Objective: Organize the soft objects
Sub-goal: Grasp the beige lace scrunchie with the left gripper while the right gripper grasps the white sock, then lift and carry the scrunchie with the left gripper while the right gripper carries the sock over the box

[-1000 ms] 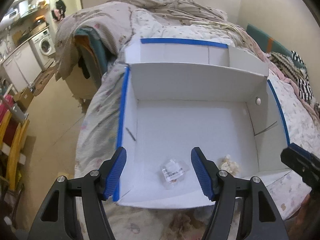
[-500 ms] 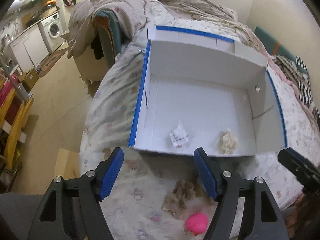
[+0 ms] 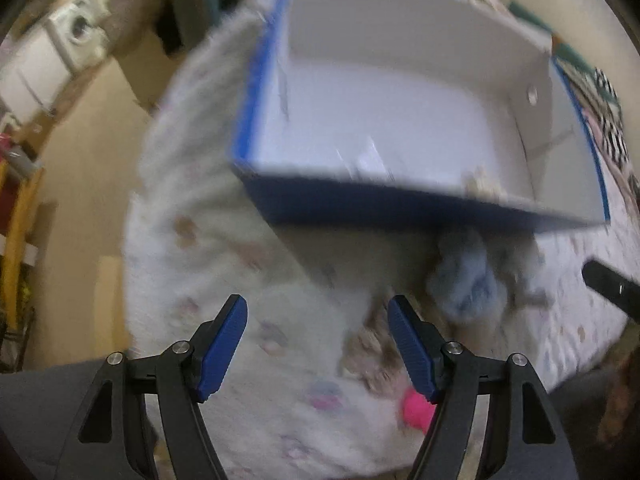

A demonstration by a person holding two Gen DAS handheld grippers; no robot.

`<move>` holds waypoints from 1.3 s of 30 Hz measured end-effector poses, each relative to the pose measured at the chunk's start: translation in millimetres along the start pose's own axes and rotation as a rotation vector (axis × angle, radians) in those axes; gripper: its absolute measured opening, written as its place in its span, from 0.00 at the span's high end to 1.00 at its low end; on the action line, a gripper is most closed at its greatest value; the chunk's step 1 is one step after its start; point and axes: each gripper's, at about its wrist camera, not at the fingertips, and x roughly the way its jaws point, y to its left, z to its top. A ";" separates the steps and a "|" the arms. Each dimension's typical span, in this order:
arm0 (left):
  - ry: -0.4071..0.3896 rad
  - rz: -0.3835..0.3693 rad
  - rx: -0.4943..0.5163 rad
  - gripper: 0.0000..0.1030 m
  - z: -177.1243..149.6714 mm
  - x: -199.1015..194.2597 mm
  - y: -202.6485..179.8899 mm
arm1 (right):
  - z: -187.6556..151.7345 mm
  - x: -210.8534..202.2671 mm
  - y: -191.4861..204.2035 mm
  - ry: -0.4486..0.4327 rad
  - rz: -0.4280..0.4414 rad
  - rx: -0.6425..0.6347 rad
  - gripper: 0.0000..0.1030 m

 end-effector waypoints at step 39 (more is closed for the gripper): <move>0.157 0.010 0.002 0.88 -9.8 31.5 21.3 | -3.1 66.0 -10.4 0.161 -0.130 0.038 0.75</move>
